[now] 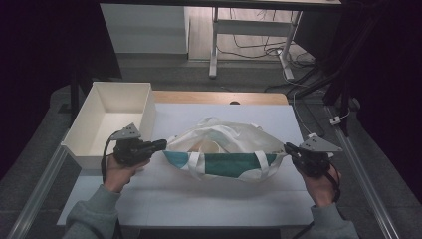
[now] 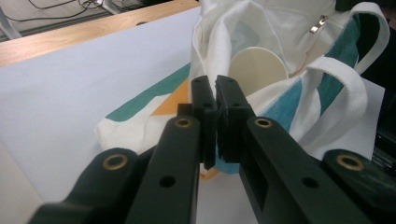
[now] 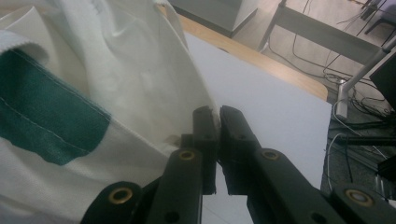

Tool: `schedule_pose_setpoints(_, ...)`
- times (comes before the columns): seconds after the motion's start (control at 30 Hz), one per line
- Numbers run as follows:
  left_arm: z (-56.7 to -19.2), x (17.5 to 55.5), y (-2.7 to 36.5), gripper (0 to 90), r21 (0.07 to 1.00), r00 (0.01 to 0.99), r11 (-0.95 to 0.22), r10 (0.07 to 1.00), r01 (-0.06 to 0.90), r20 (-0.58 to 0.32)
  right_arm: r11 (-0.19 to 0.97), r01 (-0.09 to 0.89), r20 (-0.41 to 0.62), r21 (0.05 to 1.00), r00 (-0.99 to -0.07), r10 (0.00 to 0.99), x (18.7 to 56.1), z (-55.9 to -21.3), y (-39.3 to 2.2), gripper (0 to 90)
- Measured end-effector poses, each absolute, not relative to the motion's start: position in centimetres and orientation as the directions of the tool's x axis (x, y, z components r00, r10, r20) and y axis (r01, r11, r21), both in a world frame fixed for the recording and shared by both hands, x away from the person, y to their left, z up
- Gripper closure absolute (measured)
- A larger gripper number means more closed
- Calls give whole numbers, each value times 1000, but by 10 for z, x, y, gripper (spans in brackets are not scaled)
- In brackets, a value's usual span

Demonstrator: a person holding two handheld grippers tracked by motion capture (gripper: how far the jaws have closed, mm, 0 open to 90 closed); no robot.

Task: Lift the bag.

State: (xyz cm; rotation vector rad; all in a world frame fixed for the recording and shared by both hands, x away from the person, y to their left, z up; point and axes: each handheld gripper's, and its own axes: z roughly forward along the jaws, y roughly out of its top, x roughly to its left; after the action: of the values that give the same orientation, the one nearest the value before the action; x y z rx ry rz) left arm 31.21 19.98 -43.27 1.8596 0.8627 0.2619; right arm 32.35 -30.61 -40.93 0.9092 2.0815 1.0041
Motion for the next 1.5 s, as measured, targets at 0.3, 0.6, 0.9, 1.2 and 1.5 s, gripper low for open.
schedule_pose_setpoints(0.3,-430,319,194,882,871,725,-233,664,433,-183,454,289,-235,843,-562,793,332,-409,-298,858)
schedule_pose_setpoints(0.6,-428,320,192,882,879,731,-215,654,425,-193,448,282,-229,848,-567,791,336,-409,-290,859)
schedule_pose_setpoints(0.9,-413,314,199,882,909,736,-166,650,383,-191,429,212,-258,878,-545,798,326,-389,-293,870)
schedule_pose_setpoints(1.2,-404,313,201,882,921,735,-151,654,359,-179,419,177,-274,891,-527,804,329,-375,-295,876)
schedule_pose_setpoints(1.5,-394,316,201,883,934,734,-137,659,330,-162,440,139,-314,887,-517,797,334,-356,-291,881)
